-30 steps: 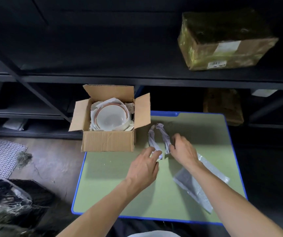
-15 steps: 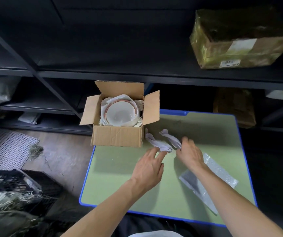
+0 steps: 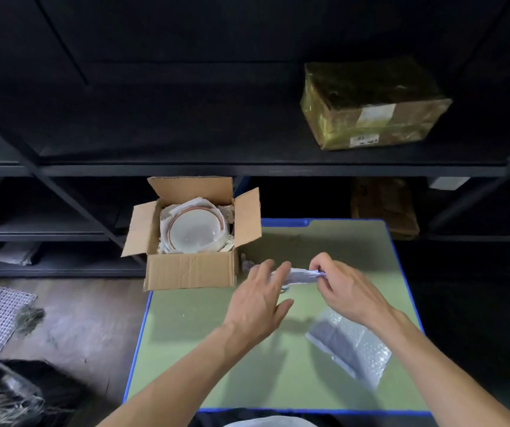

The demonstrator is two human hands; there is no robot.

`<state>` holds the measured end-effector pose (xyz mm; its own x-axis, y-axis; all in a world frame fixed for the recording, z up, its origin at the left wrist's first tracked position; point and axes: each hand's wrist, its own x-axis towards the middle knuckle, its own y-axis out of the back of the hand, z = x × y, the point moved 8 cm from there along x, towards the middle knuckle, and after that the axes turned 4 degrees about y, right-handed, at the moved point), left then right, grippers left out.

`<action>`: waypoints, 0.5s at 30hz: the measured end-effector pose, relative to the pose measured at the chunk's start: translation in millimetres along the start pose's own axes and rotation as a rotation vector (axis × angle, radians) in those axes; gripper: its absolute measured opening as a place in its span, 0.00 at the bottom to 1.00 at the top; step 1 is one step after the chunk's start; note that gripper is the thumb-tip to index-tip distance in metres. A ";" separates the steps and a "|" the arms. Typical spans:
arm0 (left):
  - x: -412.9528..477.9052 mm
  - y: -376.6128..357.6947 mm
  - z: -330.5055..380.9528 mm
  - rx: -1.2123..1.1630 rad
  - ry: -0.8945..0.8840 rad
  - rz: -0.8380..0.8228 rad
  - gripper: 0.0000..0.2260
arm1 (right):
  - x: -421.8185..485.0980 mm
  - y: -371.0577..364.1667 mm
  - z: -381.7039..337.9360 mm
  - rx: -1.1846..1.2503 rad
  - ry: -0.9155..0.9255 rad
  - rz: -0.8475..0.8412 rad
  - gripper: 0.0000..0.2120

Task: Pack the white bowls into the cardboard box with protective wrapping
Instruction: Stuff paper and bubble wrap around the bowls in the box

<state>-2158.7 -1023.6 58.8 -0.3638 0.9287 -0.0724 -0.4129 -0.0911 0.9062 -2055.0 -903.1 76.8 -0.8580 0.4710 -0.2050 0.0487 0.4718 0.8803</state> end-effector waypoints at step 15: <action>-24.4 85.2 -62.9 -0.006 -0.023 0.118 0.16 | 37.2 18.0 -129.7 0.012 0.342 0.102 0.10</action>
<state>-2237.5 -1076.7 111.6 -0.3914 0.9192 0.0445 -0.3731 -0.2027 0.9054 -2152.3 -973.7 140.4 -0.9699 0.2403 0.0402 0.1469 0.4450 0.8834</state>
